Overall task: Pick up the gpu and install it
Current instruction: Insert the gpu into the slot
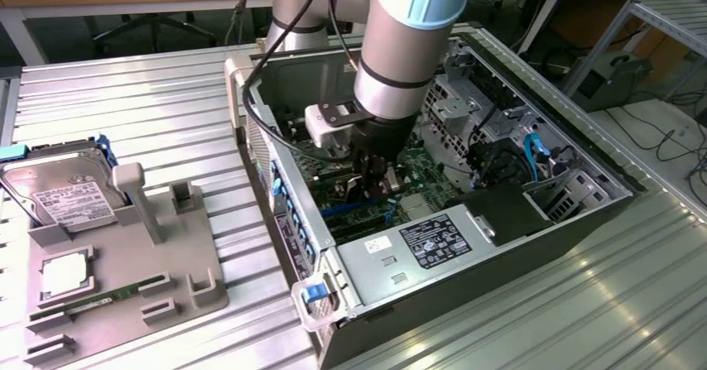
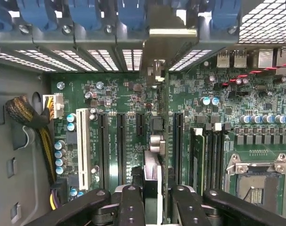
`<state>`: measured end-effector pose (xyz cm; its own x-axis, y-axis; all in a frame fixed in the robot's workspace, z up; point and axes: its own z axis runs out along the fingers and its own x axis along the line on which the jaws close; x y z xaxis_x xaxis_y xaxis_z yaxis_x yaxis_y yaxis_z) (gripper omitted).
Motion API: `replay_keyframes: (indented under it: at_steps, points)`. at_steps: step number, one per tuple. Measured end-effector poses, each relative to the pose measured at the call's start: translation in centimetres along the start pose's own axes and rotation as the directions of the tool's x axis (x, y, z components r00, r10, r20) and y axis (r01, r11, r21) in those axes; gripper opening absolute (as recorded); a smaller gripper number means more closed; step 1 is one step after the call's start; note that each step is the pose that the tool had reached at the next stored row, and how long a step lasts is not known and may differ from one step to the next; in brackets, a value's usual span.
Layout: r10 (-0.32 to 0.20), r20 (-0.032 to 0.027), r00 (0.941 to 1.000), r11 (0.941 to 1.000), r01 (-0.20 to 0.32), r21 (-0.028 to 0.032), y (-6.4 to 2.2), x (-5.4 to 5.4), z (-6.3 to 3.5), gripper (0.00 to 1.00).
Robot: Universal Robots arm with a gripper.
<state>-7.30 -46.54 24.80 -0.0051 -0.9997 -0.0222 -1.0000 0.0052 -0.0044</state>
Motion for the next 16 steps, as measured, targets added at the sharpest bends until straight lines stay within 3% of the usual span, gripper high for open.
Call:
replay_keyframes:
  at_steps: [6, 9, 16]
  points:
    - [0.0, 0.0167, 0.9999, 1.0, 0.0, -0.0081, -0.68, 0.0, 0.2, 0.28]
    - [0.001, 0.0183, 0.9998, 1.0, 0.0, -0.0092, -0.68, 0.0, 0.3, 0.28]
    - [0.001, 0.0186, 0.9998, 0.9998, -0.001, -0.0185, -0.65, 0.03, 0.49, 0.28]
